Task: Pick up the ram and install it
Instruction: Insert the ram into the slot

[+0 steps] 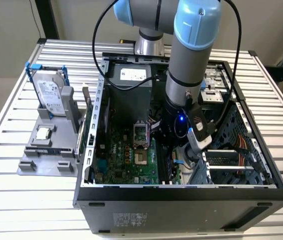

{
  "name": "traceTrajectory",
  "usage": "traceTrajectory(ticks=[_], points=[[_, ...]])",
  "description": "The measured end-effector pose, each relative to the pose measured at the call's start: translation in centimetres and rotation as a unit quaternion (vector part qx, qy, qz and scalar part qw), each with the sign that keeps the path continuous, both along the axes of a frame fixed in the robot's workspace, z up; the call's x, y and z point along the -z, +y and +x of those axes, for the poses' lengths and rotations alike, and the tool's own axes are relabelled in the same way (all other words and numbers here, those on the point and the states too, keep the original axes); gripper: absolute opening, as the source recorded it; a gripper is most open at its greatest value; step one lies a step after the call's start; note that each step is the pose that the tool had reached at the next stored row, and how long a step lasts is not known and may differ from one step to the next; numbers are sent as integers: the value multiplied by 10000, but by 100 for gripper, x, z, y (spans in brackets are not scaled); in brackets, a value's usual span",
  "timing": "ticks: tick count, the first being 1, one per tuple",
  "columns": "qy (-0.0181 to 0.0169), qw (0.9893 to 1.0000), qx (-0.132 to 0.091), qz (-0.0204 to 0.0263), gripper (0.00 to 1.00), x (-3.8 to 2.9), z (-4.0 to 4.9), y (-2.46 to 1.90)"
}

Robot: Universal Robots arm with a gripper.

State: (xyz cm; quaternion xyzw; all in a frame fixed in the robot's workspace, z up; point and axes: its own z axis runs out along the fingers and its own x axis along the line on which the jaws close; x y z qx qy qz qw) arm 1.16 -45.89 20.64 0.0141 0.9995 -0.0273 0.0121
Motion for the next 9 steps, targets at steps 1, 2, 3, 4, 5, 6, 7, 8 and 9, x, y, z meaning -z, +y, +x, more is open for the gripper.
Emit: traceTrajectory(ticks=[1,2,3,4,5,6,7,8,9], points=[[-7,10000,-5,29,0,15,3,9],[-7,10000,-10,22,100,17,2,7],[-3,10000,-15,10,100,8,1,4],[0,10000,-15,0,100,-3,0,-1],[0,10000,-14,4,100,-32,-1,0],[4,10000,-14,0,100,-79,-1,0],[6,10000,-15,3,100,-119,0,1],[8,10000,-15,3,100,-164,-1,0],[10,10000,-15,1,100,-211,0,0]])
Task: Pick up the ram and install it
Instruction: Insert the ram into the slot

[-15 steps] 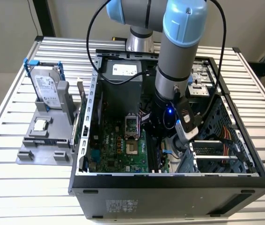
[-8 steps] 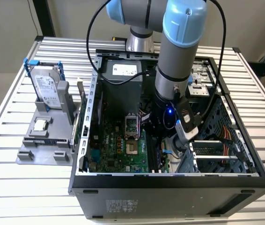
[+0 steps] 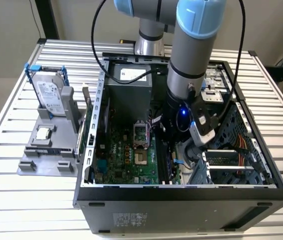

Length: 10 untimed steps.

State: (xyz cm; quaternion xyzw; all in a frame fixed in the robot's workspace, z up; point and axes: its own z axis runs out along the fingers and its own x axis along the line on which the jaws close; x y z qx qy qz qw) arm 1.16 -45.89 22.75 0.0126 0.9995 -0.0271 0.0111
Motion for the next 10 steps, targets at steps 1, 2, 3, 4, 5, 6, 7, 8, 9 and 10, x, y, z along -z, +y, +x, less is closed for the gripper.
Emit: traceTrajectory(ticks=[1,2,3,4,5,6,7,8,9,10], points=[[1,10000,1,1,100,-37,0,0],[2,10000,1,0,100,-90,-1,0],[3,10000,0,1,100,-134,0,0],[4,10000,0,-1,100,-167,0,0],[4,10000,0,3,100,-175,0,0],[4,10000,0,3,100,-176,0,0],[4,10000,0,6,100,-176,0,0],[4,10000,0,7,0,-176,0,0],[4,10000,0,8,0,-176,0,0],[4,10000,0,10,0,-176,0,0]])
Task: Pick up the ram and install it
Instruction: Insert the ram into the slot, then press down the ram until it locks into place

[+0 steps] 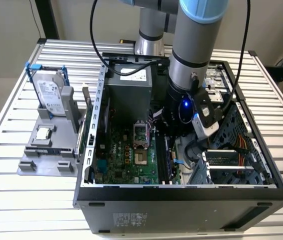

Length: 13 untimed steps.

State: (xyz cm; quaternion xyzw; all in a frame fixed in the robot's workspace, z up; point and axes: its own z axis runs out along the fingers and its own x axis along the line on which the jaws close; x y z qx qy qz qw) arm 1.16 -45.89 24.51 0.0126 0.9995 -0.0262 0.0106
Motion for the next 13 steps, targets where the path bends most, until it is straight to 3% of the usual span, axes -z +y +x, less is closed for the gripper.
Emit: traceTrajectory(ticks=[13], points=[[0,10000,0,22,0,0,0,0]])
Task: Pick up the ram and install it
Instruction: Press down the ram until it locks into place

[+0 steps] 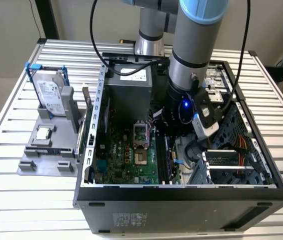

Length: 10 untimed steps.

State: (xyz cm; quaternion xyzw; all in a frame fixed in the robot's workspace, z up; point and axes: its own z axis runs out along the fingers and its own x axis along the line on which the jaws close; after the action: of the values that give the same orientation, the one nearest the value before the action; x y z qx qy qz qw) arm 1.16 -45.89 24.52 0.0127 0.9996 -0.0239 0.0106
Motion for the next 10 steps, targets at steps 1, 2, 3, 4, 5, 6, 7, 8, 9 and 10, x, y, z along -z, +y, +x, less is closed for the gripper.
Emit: traceTrajectory(ticks=[1,2,3,4,5,6,7,8,9,10], points=[[0,10000,0,2,0,0,0,0],[0,10000,0,3,0,0,0,0],[0,10000,0,5,0,0,0,0],[0,10000,0,7,0,0,0,0],[0,10000,0,9,0,0,0,0],[0,10000,0,10,0,0,0,0],[0,10000,0,9,0,0,0,0],[0,10000,0,10,0,0,0,0],[0,10000,0,10,0,0,0,0],[0,10000,0,10,0,0,0,0]])
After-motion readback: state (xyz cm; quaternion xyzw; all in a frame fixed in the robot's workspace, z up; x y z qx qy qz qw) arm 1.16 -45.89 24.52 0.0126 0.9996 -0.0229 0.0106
